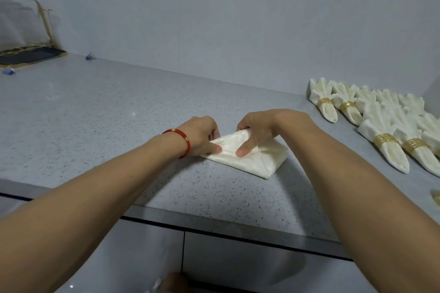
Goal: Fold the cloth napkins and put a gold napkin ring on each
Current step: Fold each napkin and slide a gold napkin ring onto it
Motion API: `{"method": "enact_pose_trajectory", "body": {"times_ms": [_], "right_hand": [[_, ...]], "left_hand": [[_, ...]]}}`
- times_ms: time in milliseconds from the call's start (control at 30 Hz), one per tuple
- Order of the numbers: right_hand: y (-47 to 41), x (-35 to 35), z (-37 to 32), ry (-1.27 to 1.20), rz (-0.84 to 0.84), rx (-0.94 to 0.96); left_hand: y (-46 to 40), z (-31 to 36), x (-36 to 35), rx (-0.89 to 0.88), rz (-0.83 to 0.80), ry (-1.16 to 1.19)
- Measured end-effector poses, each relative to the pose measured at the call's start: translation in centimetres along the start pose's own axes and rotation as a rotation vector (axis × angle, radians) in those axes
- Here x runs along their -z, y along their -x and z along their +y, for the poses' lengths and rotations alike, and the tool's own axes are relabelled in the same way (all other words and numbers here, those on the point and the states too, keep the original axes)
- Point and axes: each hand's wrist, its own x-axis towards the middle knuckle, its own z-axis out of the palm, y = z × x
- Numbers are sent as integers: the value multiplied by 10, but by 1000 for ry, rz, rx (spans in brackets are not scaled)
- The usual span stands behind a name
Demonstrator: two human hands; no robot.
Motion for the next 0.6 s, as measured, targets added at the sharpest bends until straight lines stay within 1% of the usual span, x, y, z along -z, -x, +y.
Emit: {"method": "enact_pose_trajectory", "body": {"times_ms": [133,233,333,467,533,600], "right_hand": [[7,7,-5,79,-17,11],[15,9,-11,163,-11,24],[21,7,-14,172,-41,14],[35,6,-15,97,-68,27],[46,5,-17,115,-11,52],[61,6,-22,164,120,84]], "left_hand": [[4,7,-2,-70,-51,-123],[10,4,-10,-152,-19,-152],[19,-1,-20,-265,88,-181],[31,-7,-28,-386,217,-159],[34,-9,-30,-449,298,-184],[37,-8,-28,-474,367,-209]]}}
